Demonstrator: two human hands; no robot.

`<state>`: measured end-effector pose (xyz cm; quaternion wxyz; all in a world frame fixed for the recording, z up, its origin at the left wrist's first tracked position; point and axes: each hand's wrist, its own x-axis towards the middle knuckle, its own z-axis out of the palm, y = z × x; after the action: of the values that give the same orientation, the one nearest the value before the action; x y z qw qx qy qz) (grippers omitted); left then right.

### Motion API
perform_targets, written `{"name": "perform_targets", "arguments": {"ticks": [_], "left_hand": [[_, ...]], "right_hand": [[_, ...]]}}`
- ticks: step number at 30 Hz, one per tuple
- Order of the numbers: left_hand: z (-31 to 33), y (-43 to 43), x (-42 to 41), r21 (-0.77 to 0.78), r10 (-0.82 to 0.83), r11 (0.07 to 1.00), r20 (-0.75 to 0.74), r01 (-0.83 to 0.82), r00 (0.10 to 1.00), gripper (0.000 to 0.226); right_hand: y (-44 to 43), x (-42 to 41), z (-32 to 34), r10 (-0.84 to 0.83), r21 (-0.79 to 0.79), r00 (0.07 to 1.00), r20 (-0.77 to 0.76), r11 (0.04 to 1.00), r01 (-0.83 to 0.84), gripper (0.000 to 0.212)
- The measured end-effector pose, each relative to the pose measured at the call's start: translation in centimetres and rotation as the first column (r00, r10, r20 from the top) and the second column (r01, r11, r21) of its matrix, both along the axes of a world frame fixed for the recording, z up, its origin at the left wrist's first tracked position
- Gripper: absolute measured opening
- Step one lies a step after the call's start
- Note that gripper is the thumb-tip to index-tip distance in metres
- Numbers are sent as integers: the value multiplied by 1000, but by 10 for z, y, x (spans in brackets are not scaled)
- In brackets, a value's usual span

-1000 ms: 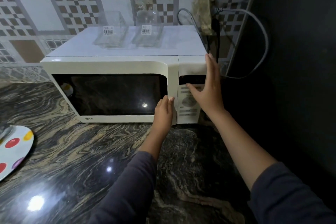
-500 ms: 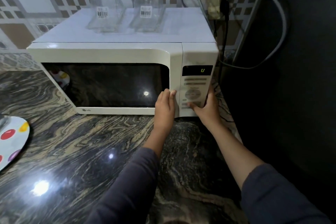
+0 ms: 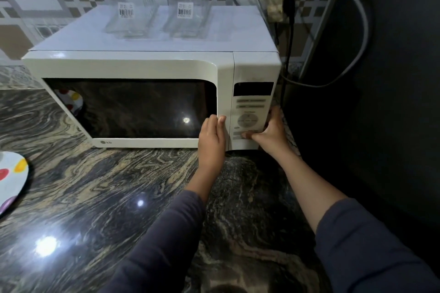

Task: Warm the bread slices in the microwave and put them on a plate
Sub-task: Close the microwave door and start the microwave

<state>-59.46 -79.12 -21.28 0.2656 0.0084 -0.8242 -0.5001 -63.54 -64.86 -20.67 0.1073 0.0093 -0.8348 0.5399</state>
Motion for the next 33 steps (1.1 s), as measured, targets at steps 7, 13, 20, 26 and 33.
{"name": "perform_targets", "arguments": {"ticks": [7,13,20,26,33], "left_hand": [[5,-6,2,-5,-45,999,55,46,997,30],[7,-5,4,4,-47,999,65,47,997,32],[8,-4,6,9,-33,999,51,32,998,35],[9,-4,7,-14,-15,1000,70,16,997,27],[-10,-6,30,-167,58,986,172,-29,983,28]], "right_hand": [[4,11,23,42,-52,993,108,998,-37,67],[2,13,27,3,-61,989,146,998,7,61],[-3,13,27,-42,-68,984,175,996,54,59],[-6,18,29,-50,-76,983,174,995,64,55],[-10,35,7,-163,160,981,107,976,145,37]]}}
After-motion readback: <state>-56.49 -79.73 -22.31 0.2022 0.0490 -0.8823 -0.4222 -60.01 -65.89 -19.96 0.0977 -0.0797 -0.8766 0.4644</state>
